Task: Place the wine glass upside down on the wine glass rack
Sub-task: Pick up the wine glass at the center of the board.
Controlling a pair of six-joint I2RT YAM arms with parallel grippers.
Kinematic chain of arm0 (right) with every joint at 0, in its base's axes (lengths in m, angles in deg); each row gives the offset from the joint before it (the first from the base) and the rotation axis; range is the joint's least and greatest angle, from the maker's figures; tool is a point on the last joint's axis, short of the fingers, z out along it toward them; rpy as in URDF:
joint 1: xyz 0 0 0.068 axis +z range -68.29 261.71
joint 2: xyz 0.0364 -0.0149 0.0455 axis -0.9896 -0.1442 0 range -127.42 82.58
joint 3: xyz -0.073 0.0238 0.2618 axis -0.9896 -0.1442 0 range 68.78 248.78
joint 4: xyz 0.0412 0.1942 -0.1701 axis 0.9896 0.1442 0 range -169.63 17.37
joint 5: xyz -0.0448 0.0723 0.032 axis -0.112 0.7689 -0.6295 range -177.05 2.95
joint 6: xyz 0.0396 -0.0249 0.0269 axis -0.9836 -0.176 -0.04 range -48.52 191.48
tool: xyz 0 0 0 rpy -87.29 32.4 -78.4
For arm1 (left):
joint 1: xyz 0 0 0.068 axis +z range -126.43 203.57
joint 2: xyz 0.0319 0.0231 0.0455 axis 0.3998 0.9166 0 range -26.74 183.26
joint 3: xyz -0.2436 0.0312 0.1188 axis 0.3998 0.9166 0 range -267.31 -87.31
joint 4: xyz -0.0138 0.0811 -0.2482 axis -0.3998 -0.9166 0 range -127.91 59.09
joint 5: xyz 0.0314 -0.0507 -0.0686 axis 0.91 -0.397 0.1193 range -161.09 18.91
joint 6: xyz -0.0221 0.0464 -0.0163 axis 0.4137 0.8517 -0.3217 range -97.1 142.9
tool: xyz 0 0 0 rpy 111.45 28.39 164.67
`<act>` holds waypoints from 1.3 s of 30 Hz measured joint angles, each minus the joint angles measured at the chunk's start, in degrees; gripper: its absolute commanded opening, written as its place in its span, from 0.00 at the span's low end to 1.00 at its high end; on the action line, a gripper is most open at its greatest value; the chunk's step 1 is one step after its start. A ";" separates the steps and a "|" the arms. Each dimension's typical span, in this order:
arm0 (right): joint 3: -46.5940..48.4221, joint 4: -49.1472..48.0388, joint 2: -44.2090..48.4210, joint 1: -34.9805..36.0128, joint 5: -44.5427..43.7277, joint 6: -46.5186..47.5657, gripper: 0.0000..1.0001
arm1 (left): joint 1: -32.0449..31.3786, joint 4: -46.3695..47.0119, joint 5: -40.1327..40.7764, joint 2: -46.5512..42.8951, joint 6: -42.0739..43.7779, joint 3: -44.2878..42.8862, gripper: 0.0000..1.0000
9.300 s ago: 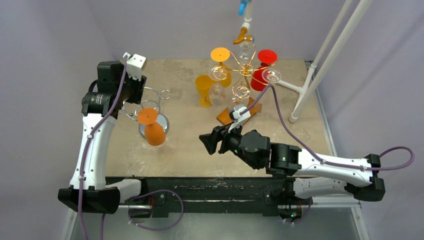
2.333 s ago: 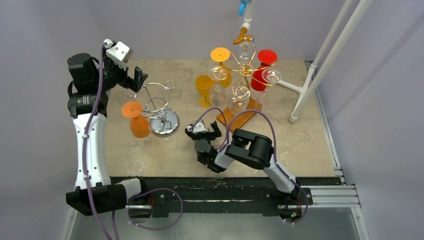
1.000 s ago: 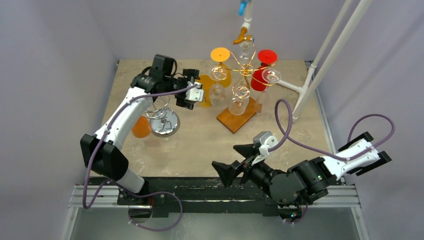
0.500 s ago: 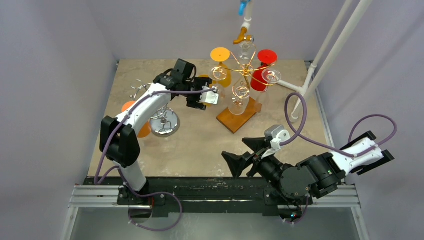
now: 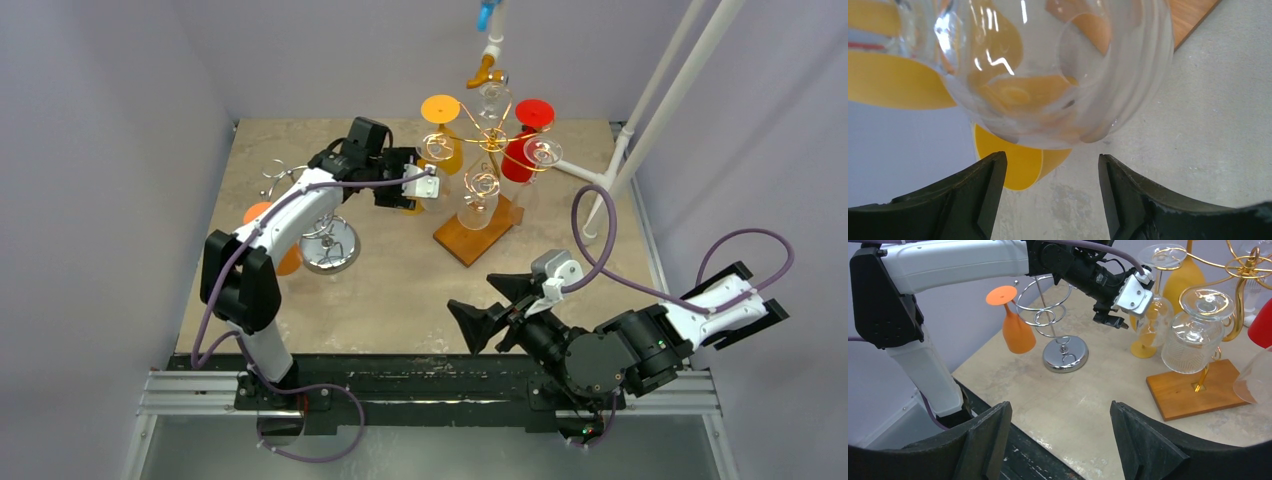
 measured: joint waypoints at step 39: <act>0.00 -0.46 0.74 0.79 -2.12 -0.76 0.76 | 1.20 -11.19 -2.32 -2.84 4.44 2.56 0.00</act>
